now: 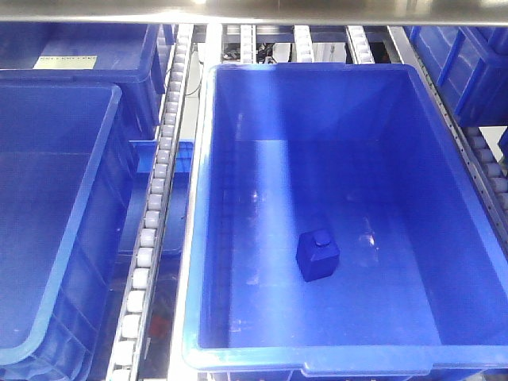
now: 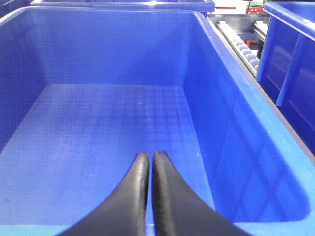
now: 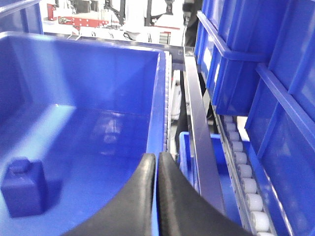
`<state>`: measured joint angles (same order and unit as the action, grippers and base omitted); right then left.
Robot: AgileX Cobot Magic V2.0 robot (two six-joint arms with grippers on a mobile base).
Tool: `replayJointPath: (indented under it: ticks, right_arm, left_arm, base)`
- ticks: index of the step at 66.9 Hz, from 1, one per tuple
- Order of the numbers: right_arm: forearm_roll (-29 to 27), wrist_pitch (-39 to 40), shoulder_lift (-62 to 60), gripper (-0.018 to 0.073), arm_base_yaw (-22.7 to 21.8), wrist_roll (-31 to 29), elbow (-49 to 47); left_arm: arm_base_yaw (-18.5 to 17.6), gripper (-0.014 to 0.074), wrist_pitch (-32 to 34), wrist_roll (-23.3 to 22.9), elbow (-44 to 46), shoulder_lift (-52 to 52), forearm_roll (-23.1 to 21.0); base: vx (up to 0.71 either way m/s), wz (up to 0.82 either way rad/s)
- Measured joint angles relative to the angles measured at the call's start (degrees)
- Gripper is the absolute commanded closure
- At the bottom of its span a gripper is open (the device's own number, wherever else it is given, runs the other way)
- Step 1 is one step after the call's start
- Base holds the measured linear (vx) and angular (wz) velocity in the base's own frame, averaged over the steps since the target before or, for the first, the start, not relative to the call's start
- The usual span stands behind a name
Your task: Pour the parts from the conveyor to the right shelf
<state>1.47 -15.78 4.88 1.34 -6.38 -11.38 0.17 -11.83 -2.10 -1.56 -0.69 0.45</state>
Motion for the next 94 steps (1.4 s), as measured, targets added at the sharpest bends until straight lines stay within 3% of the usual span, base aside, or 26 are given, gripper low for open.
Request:
replayJointPath:
  ticks: [36,55,78,94]
  right_arm:
    - [-0.2,3.5,0.0,0.0567,-0.1,-0.7,2.1]
    - [-2.7,9.3,-2.3,0.0567,-0.2,-0.7,11.4]
    - [-0.3,6.1,-5.5,0.0567,-0.2,-0.7,13.0]
    - [-2.5,6.0,-5.5,0.0567,-0.2,-0.7,13.0]
  left_arm:
    - [0.0,0.0603,0.0,0.0,0.0,0.0,0.0]
    - [0.0,0.0603,0.0,0.0,0.0,0.0,0.0]
    - [0.0,0.0603,0.0,0.0,0.0,0.0,0.0]
    - [0.0,0.0603,0.0,0.0,0.0,0.0,0.0]
  base:
    - [0.00,0.00]
    - [0.00,0.00]
    - [0.00,0.00]
    - [0.00,0.00]
